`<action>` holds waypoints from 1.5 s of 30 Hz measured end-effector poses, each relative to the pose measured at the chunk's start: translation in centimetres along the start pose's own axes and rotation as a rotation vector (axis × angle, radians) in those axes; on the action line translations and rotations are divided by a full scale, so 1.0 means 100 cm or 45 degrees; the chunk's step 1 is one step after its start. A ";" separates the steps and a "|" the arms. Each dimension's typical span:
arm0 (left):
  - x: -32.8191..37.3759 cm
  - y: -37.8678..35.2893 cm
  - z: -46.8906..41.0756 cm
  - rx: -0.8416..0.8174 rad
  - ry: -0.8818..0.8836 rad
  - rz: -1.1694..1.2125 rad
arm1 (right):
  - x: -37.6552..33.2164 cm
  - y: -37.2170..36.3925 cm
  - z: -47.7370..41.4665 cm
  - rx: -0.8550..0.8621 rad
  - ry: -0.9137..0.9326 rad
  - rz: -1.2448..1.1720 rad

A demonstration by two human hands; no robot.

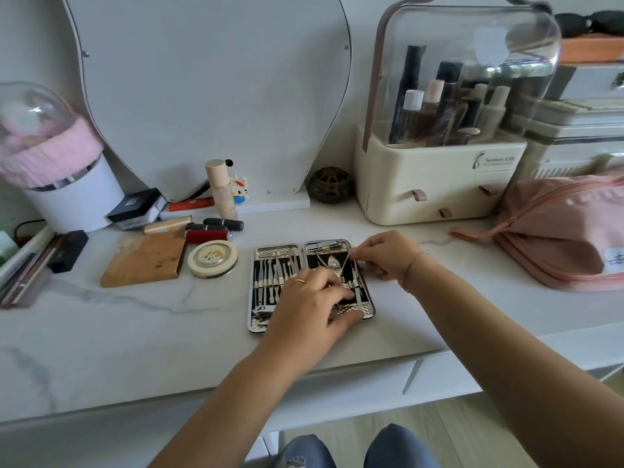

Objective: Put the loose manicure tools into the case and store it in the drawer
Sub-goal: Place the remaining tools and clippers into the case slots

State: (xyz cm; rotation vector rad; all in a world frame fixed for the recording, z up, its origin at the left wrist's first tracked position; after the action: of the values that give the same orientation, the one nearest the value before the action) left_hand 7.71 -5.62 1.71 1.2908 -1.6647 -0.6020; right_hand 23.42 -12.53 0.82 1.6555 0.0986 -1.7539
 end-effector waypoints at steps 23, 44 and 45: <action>-0.004 0.029 0.035 0.160 0.039 0.001 | 0.001 0.004 0.007 -0.077 0.040 -0.201; -0.072 0.035 0.048 -0.044 0.447 -0.012 | -0.004 0.001 0.001 -0.065 0.014 -0.146; -0.072 0.035 0.048 -0.043 0.448 -0.020 | -0.004 0.000 0.001 -0.066 0.018 -0.142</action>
State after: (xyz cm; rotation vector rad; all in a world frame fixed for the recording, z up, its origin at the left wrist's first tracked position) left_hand 2.08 1.57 -0.27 1.3022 -1.3506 -0.3841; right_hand 23.30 -12.39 1.19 1.6528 0.2455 -1.8066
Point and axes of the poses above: each hand's wrist, its own z-axis away from the middle knuckle, its own y-axis out of the back of the hand, x = y × z, the point moved 6 cm from there along -z, towards the middle knuckle, and after that the axes turned 2 degrees about x, right-handed, at the moved point
